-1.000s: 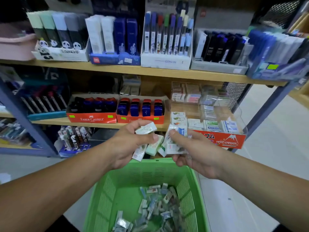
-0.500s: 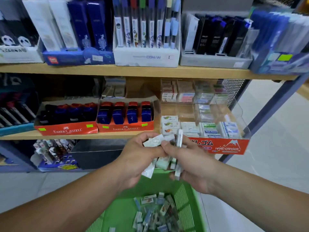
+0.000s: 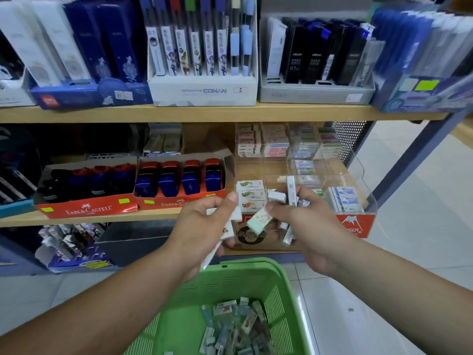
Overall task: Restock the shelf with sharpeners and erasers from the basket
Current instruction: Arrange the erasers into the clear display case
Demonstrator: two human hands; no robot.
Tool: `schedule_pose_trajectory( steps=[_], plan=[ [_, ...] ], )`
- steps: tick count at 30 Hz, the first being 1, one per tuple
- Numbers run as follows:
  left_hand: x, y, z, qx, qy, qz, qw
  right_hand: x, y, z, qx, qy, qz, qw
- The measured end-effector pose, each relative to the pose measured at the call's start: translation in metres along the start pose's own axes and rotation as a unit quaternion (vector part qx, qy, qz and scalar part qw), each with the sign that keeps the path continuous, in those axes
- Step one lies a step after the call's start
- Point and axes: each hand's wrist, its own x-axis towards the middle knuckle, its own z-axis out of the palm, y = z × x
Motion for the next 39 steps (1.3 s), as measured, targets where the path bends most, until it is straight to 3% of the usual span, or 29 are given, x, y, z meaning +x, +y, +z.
schedule_pose_trajectory(
  steps=[4,6,8,12,17,20,23,28,35,38,39],
  plan=[
    [0.002,-0.001,0.009,0.179,-0.029,0.097,0.979,0.010,-0.003,-0.012,0.011,0.053,-0.025,0.998],
    [0.004,0.001,0.016,0.210,-0.028,0.118,0.970,0.013,-0.004,-0.018,0.024,0.060,-0.027,0.998],
    [0.004,0.006,0.026,0.178,-0.029,0.093,0.979,0.015,-0.005,-0.021,0.050,0.066,-0.028,0.996],
    [0.006,0.021,0.046,0.003,-0.070,-0.002,0.998,0.016,-0.012,-0.026,0.052,0.072,-0.036,0.995],
    [0.027,0.034,0.053,0.094,-0.011,0.035,0.995,0.019,-0.018,-0.043,0.020,0.067,-0.041,0.997],
    [0.057,0.040,0.049,0.279,0.016,0.115,0.953,0.022,-0.020,-0.056,0.021,0.070,-0.030,0.997],
    [0.080,0.046,0.058,0.394,-0.005,0.134,0.909,0.023,-0.022,-0.064,0.031,0.082,-0.034,0.996],
    [0.103,0.048,0.078,0.472,-0.009,0.164,0.866,0.021,-0.028,-0.075,0.044,0.095,-0.059,0.993],
    [0.111,0.048,0.089,0.466,-0.024,0.160,0.870,0.022,-0.025,-0.077,0.043,0.095,-0.057,0.993],
    [0.109,0.049,0.091,0.572,-0.020,0.158,0.805,0.022,-0.024,-0.075,0.029,0.082,-0.054,0.995],
    [0.108,0.050,0.092,0.578,-0.018,0.166,0.799,0.021,-0.024,-0.075,0.023,0.075,-0.052,0.996]
  ],
)
